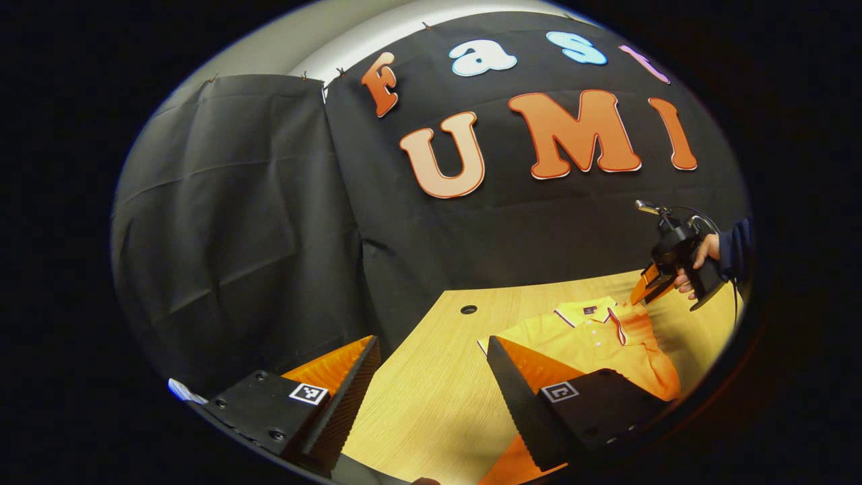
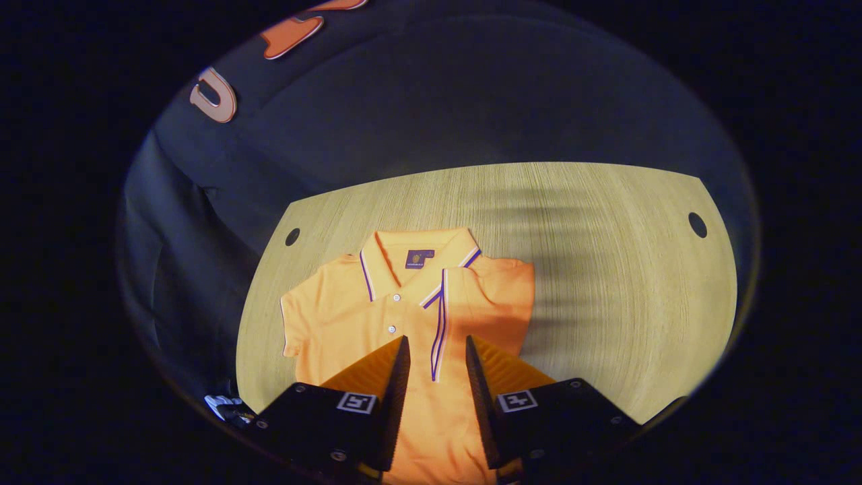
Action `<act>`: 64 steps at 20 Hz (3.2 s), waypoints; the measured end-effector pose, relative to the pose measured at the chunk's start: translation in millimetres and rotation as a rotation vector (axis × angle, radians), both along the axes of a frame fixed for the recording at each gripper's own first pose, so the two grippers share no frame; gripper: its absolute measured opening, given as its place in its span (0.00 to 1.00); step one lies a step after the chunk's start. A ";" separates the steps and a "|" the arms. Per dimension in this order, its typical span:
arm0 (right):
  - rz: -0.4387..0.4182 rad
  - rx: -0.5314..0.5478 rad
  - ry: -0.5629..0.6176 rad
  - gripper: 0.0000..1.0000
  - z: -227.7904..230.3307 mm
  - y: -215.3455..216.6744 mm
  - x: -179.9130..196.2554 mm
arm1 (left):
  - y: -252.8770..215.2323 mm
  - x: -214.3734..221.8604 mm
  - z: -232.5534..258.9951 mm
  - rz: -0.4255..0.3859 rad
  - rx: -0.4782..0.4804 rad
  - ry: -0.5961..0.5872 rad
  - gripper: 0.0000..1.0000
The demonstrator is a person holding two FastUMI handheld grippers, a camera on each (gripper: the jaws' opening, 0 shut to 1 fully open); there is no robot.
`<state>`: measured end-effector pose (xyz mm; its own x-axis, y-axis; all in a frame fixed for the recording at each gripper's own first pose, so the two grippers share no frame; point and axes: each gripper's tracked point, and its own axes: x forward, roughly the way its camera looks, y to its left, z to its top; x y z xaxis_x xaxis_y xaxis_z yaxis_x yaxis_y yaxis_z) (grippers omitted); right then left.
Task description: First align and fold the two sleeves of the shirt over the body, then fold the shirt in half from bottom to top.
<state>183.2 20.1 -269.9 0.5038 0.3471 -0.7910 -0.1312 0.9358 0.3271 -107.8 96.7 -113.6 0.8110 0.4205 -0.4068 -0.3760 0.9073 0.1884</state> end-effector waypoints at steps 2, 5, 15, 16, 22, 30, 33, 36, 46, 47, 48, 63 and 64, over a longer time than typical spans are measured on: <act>0.018 -0.017 -0.056 0.73 12.5 -5.5 -1.4 | -1.6 5.2 -6.7 0.008 -0.044 0.012 0.99; 0.020 -0.013 -0.139 0.87 41.3 -11.3 -9.3 | -4.3 24.3 -25.6 -0.008 -0.107 0.047 0.99; -0.183 -0.154 -0.420 0.97 123.1 -66.4 -64.4 | 11.8 141.7 -119.0 -0.182 -0.274 0.249 0.99; -0.212 -0.180 -0.439 0.97 126.6 -72.9 -70.5 | 9.4 147.7 -132.1 -0.204 -0.308 0.278 0.99; -0.373 -0.242 -0.463 0.97 138.4 -82.4 -118.6 | -0.8 177.0 -203.2 -0.291 -0.471 0.488 1.00; -0.549 -0.326 -0.467 0.98 141.9 -99.9 -192.7 | -5.1 215.1 -283.8 -0.314 -0.508 0.723 0.99; -0.591 -0.361 -0.451 0.98 145.5 -110.2 -214.1 | -8.2 226.9 -297.7 -0.280 -0.540 0.760 0.98; -0.610 -0.365 -0.445 0.98 149.9 -116.8 -225.0 | -7.7 236.1 -306.5 -0.217 -0.584 0.785 0.98; -0.587 -0.315 -0.460 0.98 155.8 -127.7 -232.7 | -12.2 239.4 -323.1 -0.175 -0.580 0.848 0.53; -0.595 -0.304 -0.457 0.98 154.7 -129.9 -234.2 | -15.1 238.5 -324.7 -0.193 -0.572 0.860 0.32; -0.599 -0.296 -0.463 0.98 155.9 -131.6 -234.9 | -15.9 238.7 -319.1 -0.216 -0.565 0.847 0.11; -0.595 -0.279 -0.442 0.98 149.6 -139.9 -242.0 | -103.8 292.9 -221.5 -0.578 -0.511 0.593 0.11; -0.595 -0.279 -0.441 0.98 150.2 -138.4 -244.9 | -113.4 294.6 -218.5 -0.599 -0.516 0.585 0.11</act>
